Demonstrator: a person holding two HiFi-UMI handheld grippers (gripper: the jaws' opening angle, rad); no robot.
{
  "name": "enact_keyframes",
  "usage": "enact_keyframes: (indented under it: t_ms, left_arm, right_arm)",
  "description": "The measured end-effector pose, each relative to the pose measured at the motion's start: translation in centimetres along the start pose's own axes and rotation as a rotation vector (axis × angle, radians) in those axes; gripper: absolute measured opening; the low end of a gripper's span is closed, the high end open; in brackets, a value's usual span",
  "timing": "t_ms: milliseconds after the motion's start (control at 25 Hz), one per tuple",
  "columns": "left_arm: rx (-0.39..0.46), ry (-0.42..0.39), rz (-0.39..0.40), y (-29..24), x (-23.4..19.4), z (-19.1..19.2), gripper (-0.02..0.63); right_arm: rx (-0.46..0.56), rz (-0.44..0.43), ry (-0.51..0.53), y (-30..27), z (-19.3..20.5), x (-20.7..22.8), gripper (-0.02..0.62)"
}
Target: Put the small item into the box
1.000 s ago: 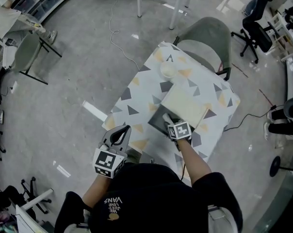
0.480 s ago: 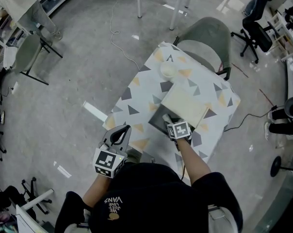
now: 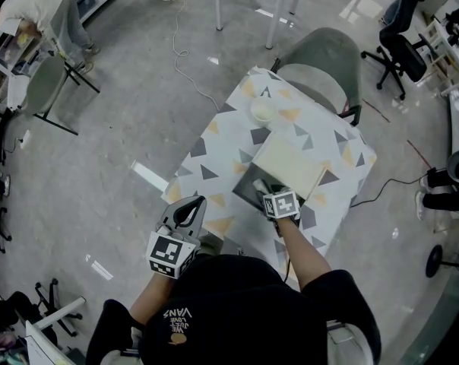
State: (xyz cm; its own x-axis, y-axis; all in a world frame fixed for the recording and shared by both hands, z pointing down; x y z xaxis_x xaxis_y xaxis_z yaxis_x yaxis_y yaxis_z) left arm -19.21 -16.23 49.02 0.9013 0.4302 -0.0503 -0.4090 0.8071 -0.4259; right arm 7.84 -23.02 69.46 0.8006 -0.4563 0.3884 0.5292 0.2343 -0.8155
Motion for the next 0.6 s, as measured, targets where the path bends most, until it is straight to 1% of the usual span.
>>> enact_keyframes:
  t_ms: [240, 520, 600]
  left_arm:
    - [0.007, -0.011, 0.008, 0.3, 0.5, -0.2, 0.005]
    - [0.017, -0.022, 0.017, 0.8, 1.3, -0.3, 0.006]
    - [0.020, -0.022, 0.018, 1.0, 1.5, -0.4, 0.006]
  right_arm:
    - [0.049, 0.000, 0.011, 1.2, 0.0, -0.3, 0.227]
    - [0.111, -0.040, 0.000, 2.4, 0.3, -1.1, 0.227]
    - [0.118, -0.029, 0.003, 2.7, 0.6, -1.1, 0.226]
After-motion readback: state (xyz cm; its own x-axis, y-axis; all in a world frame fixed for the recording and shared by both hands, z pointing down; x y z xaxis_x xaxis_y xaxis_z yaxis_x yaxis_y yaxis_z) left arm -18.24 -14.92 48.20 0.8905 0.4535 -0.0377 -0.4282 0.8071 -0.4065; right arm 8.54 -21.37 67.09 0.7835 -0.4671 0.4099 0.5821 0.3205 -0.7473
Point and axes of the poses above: the fingertips, and each gripper's own axes: y backward along the fingers, x to its right, z out of its underside, the point moved 9 cm from there along y, backward along the fingers, and after that the axes turned 12 degrees about -z, right-handed, at the moved point
